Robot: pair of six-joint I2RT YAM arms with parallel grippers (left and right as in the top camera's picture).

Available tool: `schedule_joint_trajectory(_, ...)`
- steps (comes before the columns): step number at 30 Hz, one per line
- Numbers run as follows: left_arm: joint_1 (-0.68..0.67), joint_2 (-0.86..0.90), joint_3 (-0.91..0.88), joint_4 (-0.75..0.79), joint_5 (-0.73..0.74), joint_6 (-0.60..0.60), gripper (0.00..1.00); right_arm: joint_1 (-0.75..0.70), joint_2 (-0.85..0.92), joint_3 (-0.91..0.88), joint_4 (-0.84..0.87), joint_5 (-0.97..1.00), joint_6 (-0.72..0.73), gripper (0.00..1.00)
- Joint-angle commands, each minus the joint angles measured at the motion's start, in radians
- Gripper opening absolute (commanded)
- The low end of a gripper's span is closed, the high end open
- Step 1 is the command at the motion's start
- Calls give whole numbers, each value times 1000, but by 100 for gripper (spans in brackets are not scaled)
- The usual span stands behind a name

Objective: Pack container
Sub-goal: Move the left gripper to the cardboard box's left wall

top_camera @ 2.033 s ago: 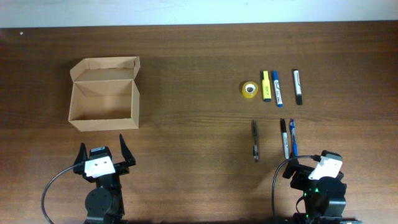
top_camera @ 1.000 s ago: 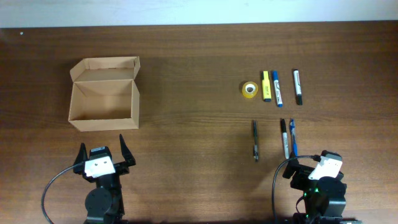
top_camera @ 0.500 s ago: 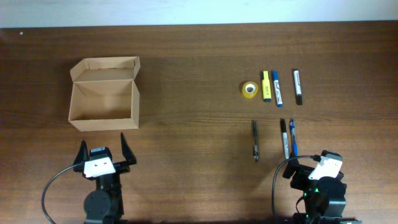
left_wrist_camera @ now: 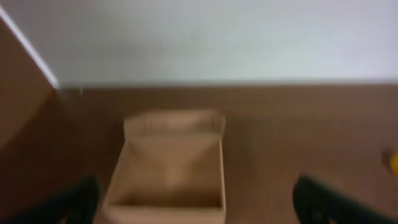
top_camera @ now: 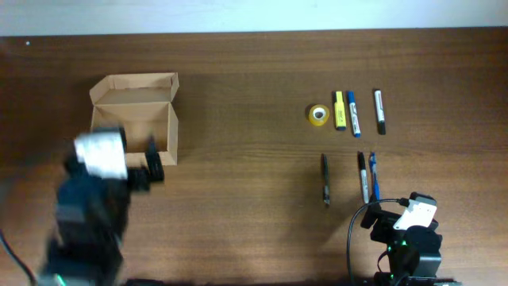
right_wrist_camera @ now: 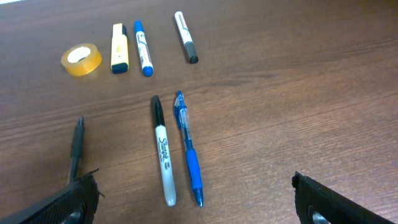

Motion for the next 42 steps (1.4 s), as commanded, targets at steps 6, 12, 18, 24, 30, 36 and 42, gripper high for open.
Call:
schedule_joint_trajectory(6, -3, 736, 832, -477, 5, 9, 100, -7, -6, -1, 2, 1, 5, 99)
schedule_joint_trajectory(12, -3, 960, 937, -516, 134, 9, 100, -7, -6, -1, 2, 1, 5, 99)
schedule_joint_trajectory(18, -3, 1110, 937, -602, 139, 1, 98, -7, -6, -1, 2, 1, 5, 99)
schedule_joint_trajectory(24, -3, 1248, 936, -627, 136, -12, 82, -7, -6, -1, 2, 1, 5, 99)
schedule_joint_trajectory(30, 12, 1328, 934, -626, 135, -69, 73, -7, -6, -1, 2, 1, 5, 99)
schedule_joint_trajectory(36, 55, 1408, 929, -624, 140, -124, 69, -7, -6, -1, 2, 1, 5, 99)
schedule_joint_trajectory(42, 78, 1487, 914, -613, 199, -130, 60, -7, -6, -1, 2, 1, 5, 99)
